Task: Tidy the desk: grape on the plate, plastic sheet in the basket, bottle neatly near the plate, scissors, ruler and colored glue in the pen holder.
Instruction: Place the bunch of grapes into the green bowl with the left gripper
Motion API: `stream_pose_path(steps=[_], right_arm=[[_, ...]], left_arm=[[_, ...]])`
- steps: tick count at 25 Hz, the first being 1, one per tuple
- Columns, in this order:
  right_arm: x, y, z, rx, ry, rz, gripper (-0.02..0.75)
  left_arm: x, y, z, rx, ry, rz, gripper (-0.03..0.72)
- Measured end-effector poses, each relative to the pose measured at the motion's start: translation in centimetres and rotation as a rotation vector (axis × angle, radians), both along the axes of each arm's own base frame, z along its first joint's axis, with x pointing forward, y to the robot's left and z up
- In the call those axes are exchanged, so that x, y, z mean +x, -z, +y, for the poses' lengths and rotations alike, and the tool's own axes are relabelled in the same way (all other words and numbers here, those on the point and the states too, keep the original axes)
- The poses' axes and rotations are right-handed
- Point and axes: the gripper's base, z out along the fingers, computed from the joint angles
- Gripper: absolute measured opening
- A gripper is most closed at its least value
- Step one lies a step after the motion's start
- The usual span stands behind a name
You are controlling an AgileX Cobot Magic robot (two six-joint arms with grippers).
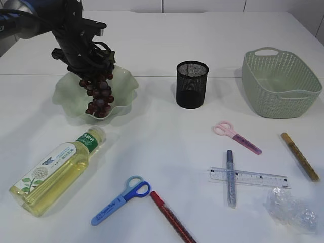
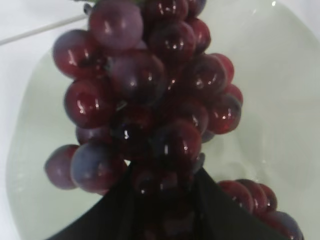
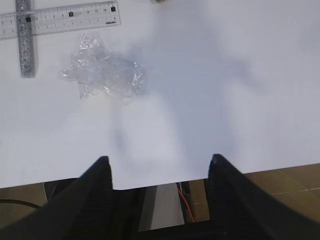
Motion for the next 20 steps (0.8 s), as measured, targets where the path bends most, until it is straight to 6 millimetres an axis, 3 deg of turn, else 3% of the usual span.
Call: stream_pose_path(steps=[9,16,20], right_arm=[[0.0,0.0,0.0,-0.002,0.0,0.0,0.475],[0.0,0.0,-0.1,-0.006,0.0,0.0,0.475],[0.0,0.0,-0.1,-0.006,0.0,0.0,0.475]], left_arm=[[0.1,0.2,0.4,-0.015,-0.014,0.013,0.197],[0.3,0.2,1.7,-0.05,-0.05,0.021,0.305],[0.4,0.2,2.3,-0.057,-0.064,0.025,0.325]])
